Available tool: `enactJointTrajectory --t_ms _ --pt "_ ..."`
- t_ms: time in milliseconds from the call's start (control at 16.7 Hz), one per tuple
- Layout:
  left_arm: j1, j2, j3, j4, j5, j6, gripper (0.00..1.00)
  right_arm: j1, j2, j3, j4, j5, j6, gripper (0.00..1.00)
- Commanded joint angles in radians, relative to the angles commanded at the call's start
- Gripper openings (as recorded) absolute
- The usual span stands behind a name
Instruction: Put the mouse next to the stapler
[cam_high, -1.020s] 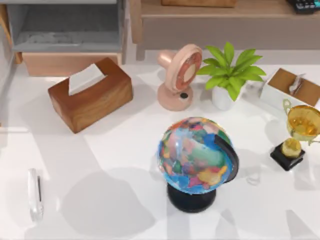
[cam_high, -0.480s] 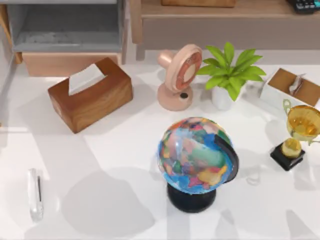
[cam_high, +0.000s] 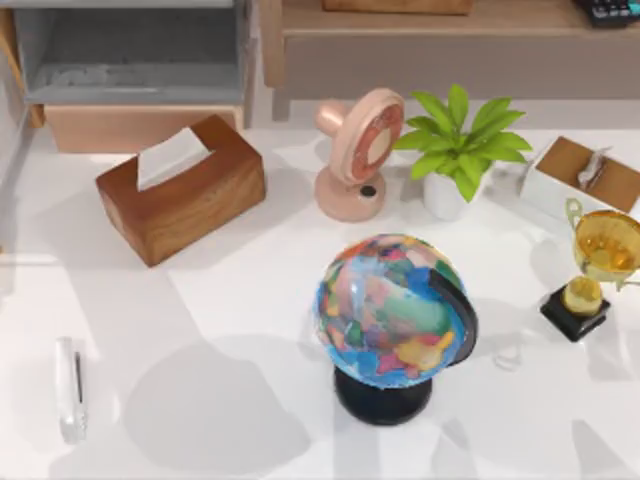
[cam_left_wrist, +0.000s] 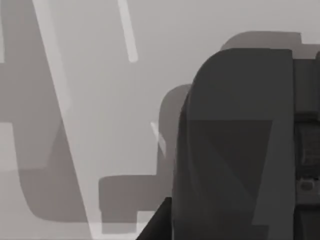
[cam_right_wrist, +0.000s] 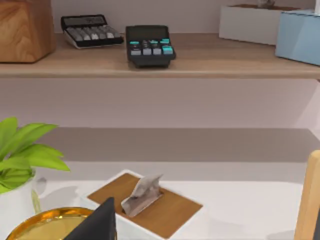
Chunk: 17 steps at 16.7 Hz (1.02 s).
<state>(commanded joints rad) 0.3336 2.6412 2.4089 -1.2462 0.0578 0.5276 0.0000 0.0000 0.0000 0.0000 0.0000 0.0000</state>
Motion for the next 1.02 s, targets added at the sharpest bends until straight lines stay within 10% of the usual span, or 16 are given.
enactJointTrajectory --t_ms 1020 --pt "-0.045 -0.382 -0.245 0.071 -0.013 -0.240 0.00 0.000 0.000 0.000 0.000 0.000 0.000 1.00"
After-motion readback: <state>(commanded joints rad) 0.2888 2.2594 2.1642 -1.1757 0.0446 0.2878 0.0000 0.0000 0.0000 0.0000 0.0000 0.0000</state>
